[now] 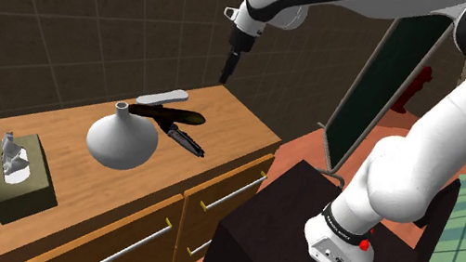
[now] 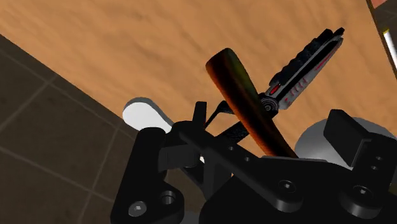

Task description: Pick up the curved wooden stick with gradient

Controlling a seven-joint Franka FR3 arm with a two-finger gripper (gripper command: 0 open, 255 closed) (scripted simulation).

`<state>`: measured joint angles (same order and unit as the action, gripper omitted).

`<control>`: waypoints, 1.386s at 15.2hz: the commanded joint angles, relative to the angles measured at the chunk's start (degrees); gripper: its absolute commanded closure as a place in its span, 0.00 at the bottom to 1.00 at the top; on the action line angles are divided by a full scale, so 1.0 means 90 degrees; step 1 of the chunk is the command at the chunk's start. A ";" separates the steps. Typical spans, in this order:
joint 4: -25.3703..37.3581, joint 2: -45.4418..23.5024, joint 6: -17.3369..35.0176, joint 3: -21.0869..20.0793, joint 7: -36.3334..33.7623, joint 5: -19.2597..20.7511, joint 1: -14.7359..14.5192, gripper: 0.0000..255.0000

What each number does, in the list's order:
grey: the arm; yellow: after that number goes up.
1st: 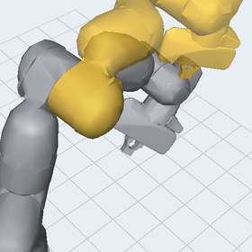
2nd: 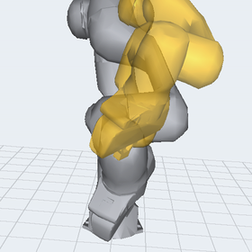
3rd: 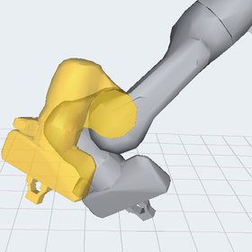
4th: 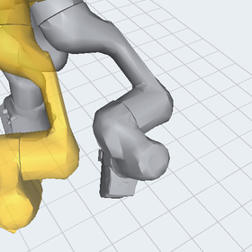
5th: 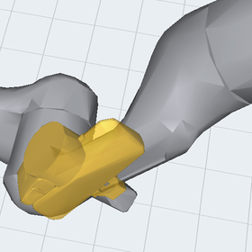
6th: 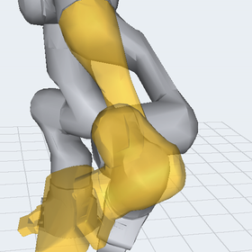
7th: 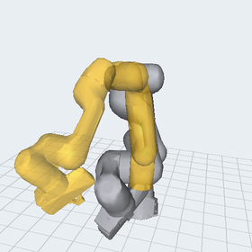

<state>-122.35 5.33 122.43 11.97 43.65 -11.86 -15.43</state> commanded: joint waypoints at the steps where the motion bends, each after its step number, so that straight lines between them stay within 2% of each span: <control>1: 0.0224 -0.0456 0.0136 -0.0003 0.0628 -0.0306 -0.0096 0.00; 8: 0.1246 -0.1906 0.0183 -0.0335 0.2419 -0.1126 -0.0225 0.00; 14: 0.2182 -0.3008 0.0068 -0.0800 0.3639 -0.1477 -0.0266 0.00; 21: 0.2131 -0.3363 0.0426 -0.0892 0.3910 -0.1613 -0.0255 0.00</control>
<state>-103.08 -24.39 125.64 4.04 78.52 -26.15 -17.76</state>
